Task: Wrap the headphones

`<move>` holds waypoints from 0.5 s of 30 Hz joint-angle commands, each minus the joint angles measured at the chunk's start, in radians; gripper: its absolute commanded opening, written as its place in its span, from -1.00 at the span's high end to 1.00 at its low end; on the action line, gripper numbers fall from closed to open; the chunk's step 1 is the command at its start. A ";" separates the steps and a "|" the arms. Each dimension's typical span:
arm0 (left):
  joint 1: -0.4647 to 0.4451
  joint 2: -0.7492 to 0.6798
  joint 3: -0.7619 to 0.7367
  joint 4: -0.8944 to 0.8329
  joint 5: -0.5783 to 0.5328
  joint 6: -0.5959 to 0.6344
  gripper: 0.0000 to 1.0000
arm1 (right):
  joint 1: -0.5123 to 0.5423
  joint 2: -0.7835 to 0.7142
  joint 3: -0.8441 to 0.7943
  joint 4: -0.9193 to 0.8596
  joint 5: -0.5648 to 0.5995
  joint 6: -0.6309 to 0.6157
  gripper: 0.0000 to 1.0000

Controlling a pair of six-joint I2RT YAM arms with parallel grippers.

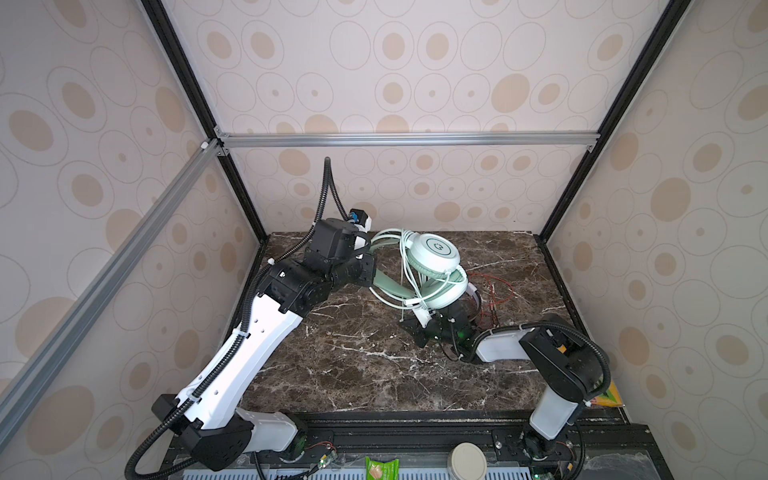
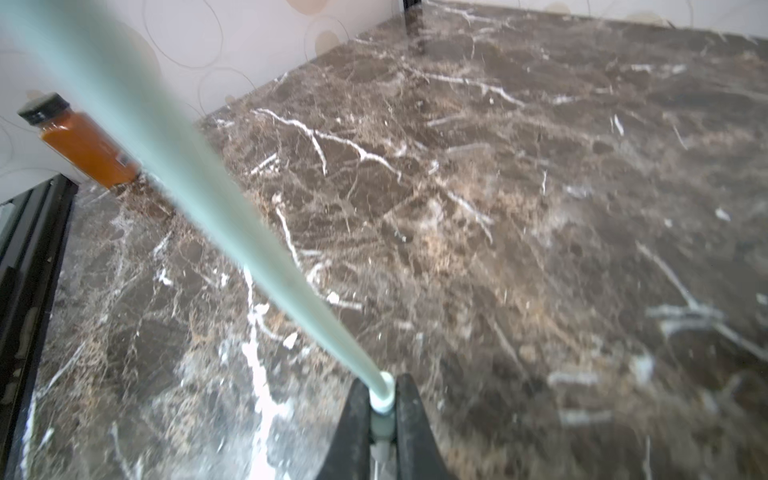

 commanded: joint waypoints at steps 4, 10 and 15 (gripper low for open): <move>0.012 -0.016 0.038 0.067 -0.084 -0.070 1.00 | 0.092 -0.246 -0.084 -0.303 0.267 0.010 1.00; 0.024 0.016 0.044 0.038 -0.169 -0.118 1.00 | 0.179 -0.447 -0.113 -0.609 0.541 0.091 1.00; 0.026 0.078 0.077 -0.060 -0.333 -0.221 1.00 | 0.257 -0.573 -0.111 -0.812 0.753 0.142 1.00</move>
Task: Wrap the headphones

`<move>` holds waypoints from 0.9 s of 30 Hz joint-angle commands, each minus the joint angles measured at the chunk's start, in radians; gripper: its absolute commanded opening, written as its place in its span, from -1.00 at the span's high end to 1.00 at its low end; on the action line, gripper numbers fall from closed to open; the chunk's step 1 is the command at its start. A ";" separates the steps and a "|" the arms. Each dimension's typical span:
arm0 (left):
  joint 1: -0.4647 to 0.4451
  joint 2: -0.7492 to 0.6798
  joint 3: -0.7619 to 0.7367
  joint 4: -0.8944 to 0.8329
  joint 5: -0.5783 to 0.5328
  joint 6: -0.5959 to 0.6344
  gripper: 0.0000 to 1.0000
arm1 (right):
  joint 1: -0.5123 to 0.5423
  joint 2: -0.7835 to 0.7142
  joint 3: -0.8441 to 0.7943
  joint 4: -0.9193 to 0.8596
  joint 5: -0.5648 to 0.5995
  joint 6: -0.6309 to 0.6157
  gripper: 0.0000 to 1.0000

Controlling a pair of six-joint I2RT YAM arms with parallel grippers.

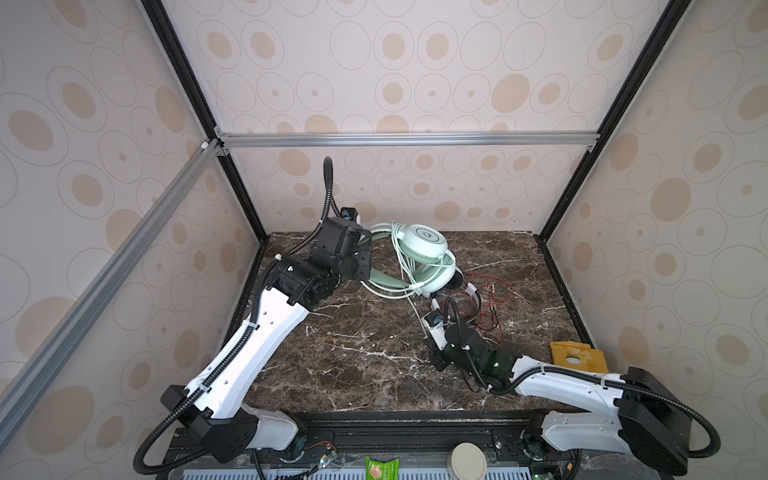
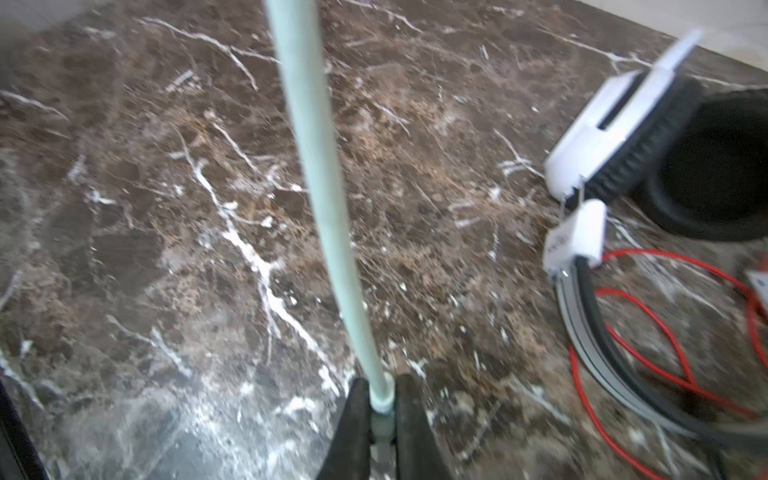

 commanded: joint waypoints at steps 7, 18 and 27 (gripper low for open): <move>0.009 0.085 0.036 -0.126 -0.306 -0.248 1.00 | 0.126 -0.123 0.071 -0.424 0.355 0.063 1.00; 0.000 0.125 -0.125 -0.101 -0.396 -0.208 1.00 | 0.248 0.083 0.420 -0.734 0.514 -0.059 1.00; -0.080 0.096 -0.257 -0.022 -0.472 -0.018 1.00 | 0.248 0.112 0.601 -0.831 0.488 -0.284 1.00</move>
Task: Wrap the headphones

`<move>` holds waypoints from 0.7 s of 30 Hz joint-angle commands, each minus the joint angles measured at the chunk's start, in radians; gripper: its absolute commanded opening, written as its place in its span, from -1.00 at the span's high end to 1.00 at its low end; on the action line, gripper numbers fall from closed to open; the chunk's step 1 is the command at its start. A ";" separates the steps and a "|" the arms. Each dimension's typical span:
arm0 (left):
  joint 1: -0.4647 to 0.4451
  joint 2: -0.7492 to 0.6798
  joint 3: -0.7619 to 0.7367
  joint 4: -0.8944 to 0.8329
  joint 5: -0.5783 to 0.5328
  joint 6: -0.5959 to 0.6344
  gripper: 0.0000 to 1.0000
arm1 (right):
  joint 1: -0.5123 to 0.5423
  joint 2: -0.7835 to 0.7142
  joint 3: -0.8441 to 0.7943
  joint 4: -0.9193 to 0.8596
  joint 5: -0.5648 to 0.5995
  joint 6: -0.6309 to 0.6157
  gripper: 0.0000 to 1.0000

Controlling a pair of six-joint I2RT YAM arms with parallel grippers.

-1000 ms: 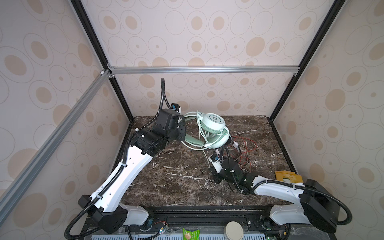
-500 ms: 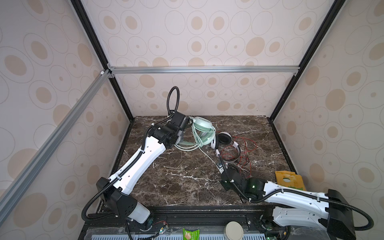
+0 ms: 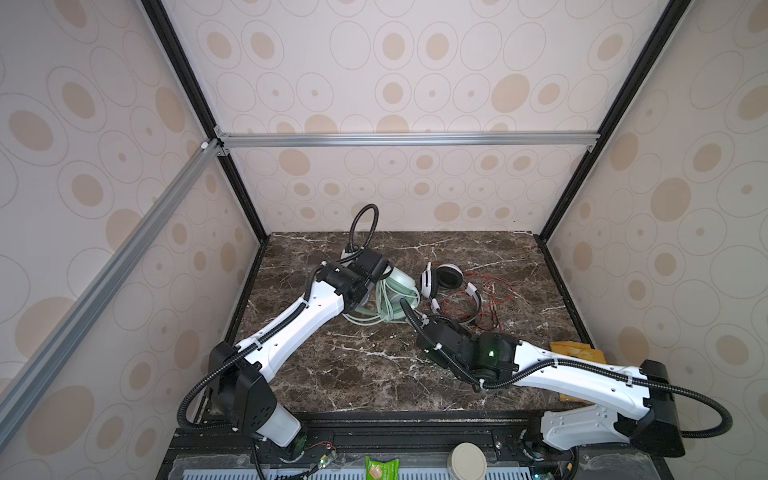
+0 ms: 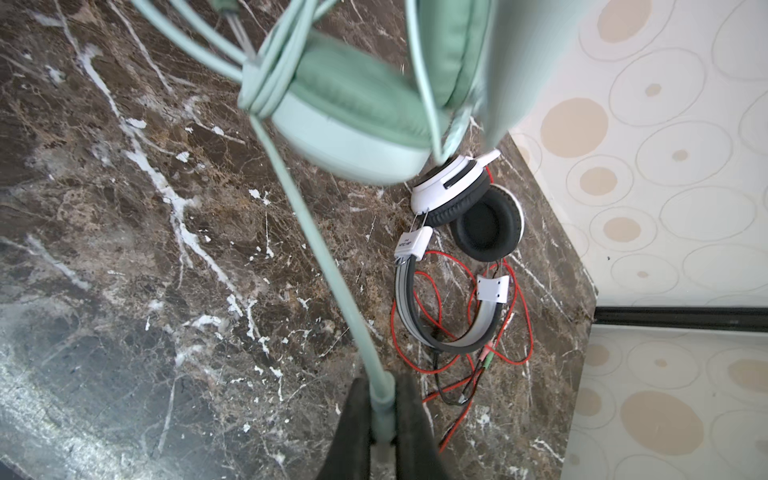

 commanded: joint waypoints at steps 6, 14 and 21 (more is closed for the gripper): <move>-0.080 -0.016 -0.052 0.080 -0.146 0.099 1.00 | 0.004 -0.002 0.104 -0.082 -0.001 -0.184 1.00; -0.129 0.074 -0.066 0.038 -0.220 0.075 1.00 | 0.005 -0.023 0.178 -0.078 -0.084 -0.257 1.00; -0.153 0.079 -0.053 0.058 -0.204 0.125 1.00 | 0.004 0.003 0.197 -0.060 -0.118 -0.363 1.00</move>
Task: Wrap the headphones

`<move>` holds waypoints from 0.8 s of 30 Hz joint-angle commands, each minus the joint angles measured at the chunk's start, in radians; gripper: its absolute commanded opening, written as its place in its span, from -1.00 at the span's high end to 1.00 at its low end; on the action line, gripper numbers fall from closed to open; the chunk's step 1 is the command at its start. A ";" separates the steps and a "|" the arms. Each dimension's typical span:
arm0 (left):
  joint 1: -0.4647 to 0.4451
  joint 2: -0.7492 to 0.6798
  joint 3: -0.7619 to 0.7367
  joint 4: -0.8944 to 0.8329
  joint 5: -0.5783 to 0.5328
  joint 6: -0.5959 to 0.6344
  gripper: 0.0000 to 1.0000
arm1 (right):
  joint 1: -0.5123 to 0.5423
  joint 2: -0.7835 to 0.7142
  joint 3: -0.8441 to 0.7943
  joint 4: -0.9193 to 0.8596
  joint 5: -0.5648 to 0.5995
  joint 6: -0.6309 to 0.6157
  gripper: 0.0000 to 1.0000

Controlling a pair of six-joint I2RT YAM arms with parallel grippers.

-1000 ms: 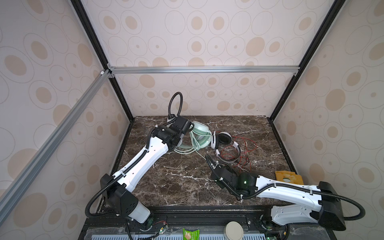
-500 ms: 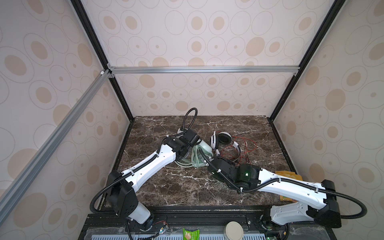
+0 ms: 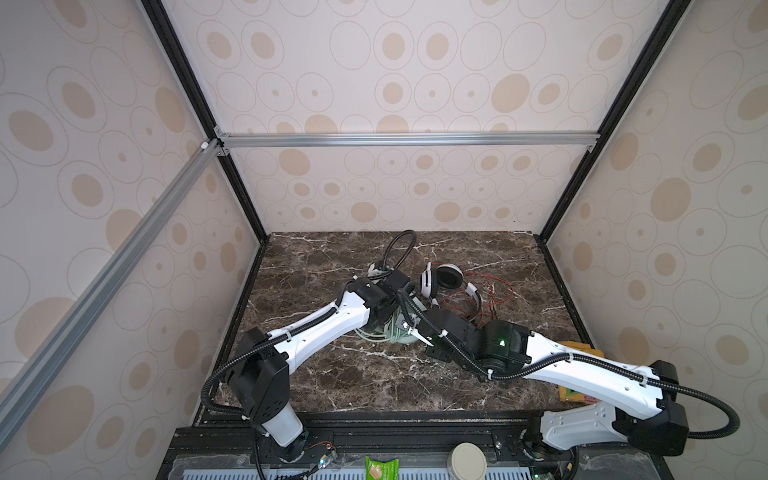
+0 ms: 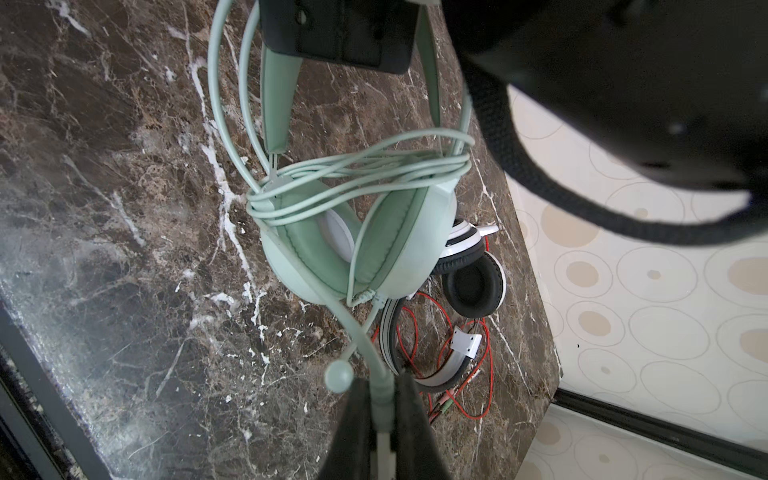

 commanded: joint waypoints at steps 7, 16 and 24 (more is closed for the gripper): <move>-0.043 -0.048 -0.025 0.041 -0.007 0.139 1.00 | -0.037 -0.027 -0.019 0.135 -0.053 -0.220 1.00; -0.071 -0.110 -0.098 0.105 0.079 0.209 1.00 | -0.196 -0.105 -0.057 0.288 -0.256 -0.191 1.00; -0.076 -0.101 -0.137 0.122 0.084 0.178 1.00 | -0.228 -0.125 -0.008 0.331 -0.308 -0.177 1.00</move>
